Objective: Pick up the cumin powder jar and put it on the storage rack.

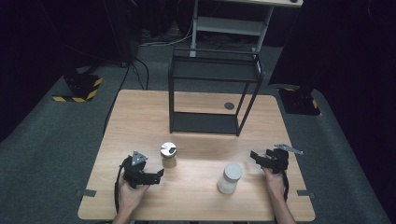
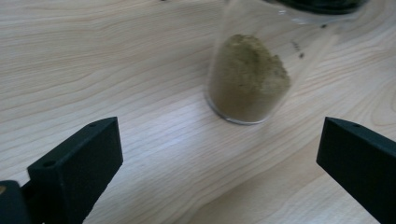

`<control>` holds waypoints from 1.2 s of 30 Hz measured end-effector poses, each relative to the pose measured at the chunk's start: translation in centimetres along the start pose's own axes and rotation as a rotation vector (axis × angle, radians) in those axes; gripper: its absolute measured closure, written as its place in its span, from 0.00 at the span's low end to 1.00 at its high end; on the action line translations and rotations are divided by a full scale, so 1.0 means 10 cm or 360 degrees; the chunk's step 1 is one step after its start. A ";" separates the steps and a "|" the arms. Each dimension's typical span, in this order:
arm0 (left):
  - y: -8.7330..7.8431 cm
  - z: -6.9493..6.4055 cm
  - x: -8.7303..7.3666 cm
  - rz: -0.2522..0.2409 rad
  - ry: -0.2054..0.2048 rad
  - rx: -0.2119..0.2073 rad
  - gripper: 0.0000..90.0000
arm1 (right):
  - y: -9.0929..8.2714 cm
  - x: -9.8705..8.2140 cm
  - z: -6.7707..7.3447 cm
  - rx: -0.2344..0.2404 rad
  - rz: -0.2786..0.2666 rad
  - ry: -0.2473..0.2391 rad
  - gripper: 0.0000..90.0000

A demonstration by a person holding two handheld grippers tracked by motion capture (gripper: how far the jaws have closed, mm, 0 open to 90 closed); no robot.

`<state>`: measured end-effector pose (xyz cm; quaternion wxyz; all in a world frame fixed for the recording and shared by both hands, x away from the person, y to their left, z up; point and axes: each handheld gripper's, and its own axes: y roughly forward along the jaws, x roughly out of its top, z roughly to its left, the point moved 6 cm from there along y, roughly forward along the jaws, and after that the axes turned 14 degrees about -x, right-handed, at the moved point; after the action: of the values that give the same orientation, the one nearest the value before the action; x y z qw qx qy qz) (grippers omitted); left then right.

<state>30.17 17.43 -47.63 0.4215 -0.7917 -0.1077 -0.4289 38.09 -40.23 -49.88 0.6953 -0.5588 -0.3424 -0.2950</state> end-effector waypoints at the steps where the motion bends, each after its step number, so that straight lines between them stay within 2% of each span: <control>1: 0.03 -0.03 0.01 0.0008 0.0014 -0.0016 0.00 | 0.00 0.00 0.00 0.0000 0.0001 0.0002 0.09; 10: 0.18 -0.12 0.07 0.0014 0.0051 -0.0058 0.00 | 0.00 0.00 -0.01 0.0007 -0.0001 0.0008 0.09; 18: 0.26 -0.16 0.15 0.0003 0.0059 -0.0060 0.01 | 0.00 0.00 -0.02 0.0016 0.0000 0.0018 0.09; 22: 0.30 -0.16 0.21 0.0027 0.0056 -0.0073 0.01 | 0.00 -0.01 -0.02 0.0017 -0.0002 0.0017 0.09; 27: 0.35 -0.21 0.27 0.0027 0.0095 -0.0052 0.01 | 0.00 -0.01 -0.02 0.0020 -0.0006 0.0014 0.09; 36: 0.44 -0.23 0.35 0.0024 0.0100 -0.0018 0.03 | 0.00 -0.01 -0.03 0.0020 -0.0005 0.0020 0.09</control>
<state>33.30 12.30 -46.79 0.4234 -0.7810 -0.0860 -0.4510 38.08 -40.48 -49.98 0.7006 -0.5520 -0.3406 -0.2974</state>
